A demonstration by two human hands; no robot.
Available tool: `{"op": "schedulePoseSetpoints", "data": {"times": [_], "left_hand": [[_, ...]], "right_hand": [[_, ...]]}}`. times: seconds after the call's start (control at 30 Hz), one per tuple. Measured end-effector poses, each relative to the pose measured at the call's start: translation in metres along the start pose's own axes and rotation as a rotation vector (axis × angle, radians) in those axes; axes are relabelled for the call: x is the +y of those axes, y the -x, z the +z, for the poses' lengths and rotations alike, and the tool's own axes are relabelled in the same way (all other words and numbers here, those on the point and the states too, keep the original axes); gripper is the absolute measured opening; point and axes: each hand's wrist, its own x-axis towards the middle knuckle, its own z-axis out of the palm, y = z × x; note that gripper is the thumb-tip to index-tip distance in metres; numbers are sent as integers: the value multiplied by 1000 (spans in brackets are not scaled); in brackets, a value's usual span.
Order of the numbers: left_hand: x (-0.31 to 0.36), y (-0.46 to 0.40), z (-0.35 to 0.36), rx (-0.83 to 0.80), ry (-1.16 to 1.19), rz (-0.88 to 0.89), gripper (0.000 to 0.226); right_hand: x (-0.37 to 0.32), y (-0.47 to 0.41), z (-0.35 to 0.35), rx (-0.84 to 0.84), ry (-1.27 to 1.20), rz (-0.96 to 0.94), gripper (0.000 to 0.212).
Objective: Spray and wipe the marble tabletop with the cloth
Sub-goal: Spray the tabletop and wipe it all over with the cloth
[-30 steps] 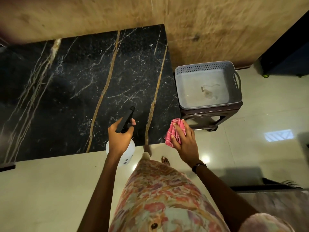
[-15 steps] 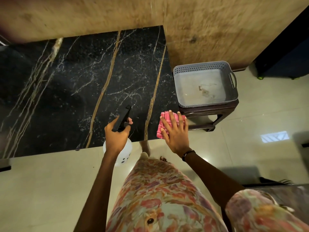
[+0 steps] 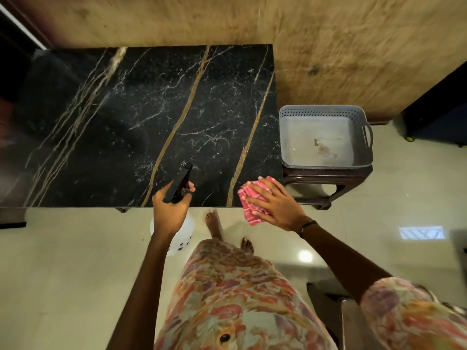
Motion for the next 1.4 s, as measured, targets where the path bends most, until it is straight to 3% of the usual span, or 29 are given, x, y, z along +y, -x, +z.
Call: {"op": "schedulePoseSetpoints", "data": {"times": [0.27, 0.43, 0.77, 1.03, 1.23, 1.4], "left_hand": [[-26, 7, -41, 187, 81, -78, 20], [-43, 1, -72, 273, 63, -92, 21], [-81, -11, -161, 369, 130, -128, 28], [-116, -51, -281, 412, 88, -139, 24], [-141, -68, -371, 459, 86, -134, 27], [-166, -73, -428, 529, 85, -131, 29]], "right_hand": [[2, -14, -9, -115, -19, 84, 58], [-24, -72, -10, -111, 1, -88, 59], [-141, -195, 8, -78, -71, -205, 57], [-253, -323, 11, -79, -62, -221, 58], [-339, -411, 14, -152, -66, -258, 77], [-403, -472, 18, -103, -94, -294, 80]]}}
